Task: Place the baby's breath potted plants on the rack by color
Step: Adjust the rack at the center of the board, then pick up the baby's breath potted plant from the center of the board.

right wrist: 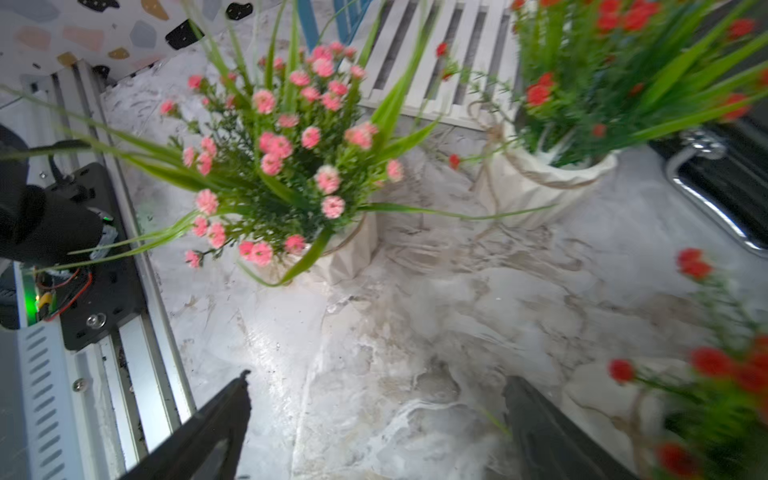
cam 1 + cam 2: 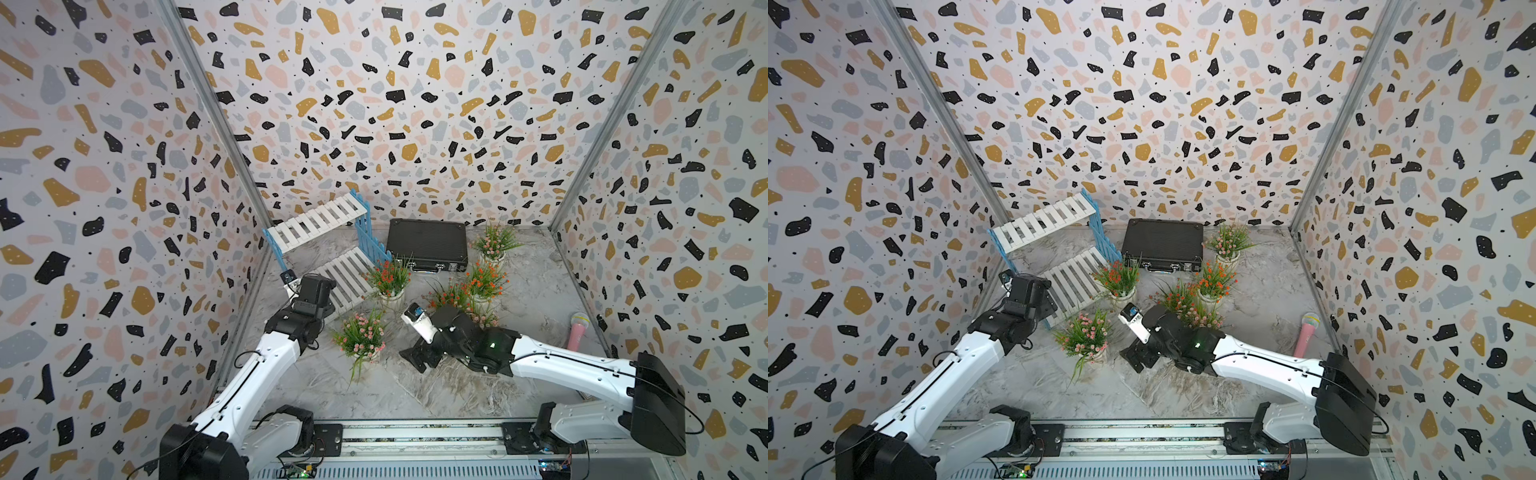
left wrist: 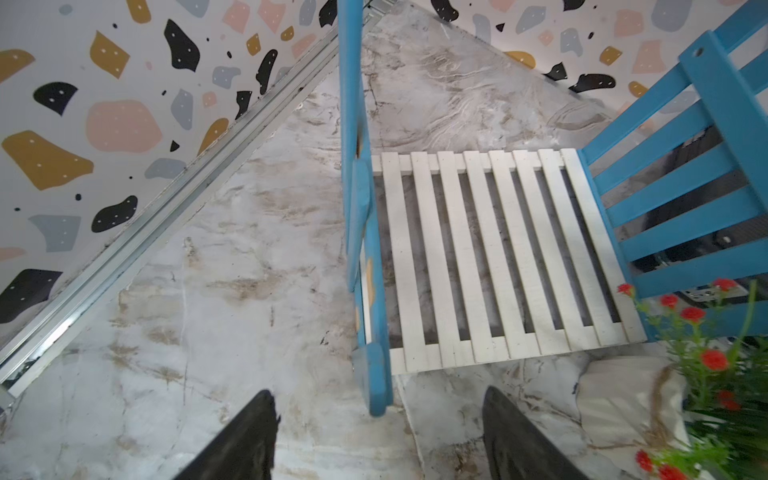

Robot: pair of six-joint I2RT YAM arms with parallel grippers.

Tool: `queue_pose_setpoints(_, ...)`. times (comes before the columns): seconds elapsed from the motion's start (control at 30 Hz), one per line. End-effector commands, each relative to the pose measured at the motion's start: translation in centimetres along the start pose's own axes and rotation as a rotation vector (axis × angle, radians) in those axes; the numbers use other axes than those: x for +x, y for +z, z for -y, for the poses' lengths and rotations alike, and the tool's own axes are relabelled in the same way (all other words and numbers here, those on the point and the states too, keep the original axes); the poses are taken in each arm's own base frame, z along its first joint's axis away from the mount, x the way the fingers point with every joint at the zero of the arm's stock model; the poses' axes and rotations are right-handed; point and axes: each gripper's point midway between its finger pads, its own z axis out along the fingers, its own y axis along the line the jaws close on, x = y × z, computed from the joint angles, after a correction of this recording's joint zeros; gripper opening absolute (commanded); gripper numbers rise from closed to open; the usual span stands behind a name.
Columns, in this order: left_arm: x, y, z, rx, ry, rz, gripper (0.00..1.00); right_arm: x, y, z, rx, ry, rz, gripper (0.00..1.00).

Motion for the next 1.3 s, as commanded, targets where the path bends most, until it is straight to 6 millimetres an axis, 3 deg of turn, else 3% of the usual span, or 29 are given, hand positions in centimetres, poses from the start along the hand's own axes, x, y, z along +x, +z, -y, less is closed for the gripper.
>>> queue_pose_setpoints(0.0,-1.5,-1.4,0.5,0.027,0.006,0.018,0.84,-1.5,1.1,-1.5,-0.004,-0.053,0.095,1.0)
queue_pose_setpoints(0.07,-2.0,-1.9,0.9,0.041,0.006,0.021,0.99,-1.4,1.9,-2.4,-0.014,-0.073,0.126,1.0)
queue_pose_setpoints(0.27,-3.0,-3.3,1.7,0.107,-0.015,0.032,0.99,-1.2,4.2,-3.4,-0.015,-0.08,0.225,1.0)
queue_pose_setpoints(0.57,-3.2,-4.6,1.6,0.152,-0.03,0.044,0.99,-2.5,7.1,-4.2,-0.04,-0.061,0.381,1.0)
queue_pose_setpoints(1.27,-2.8,-5.0,2.0,0.207,-0.04,0.049,0.99,-3.9,12.3,-4.0,0.004,-0.071,0.414,1.0)
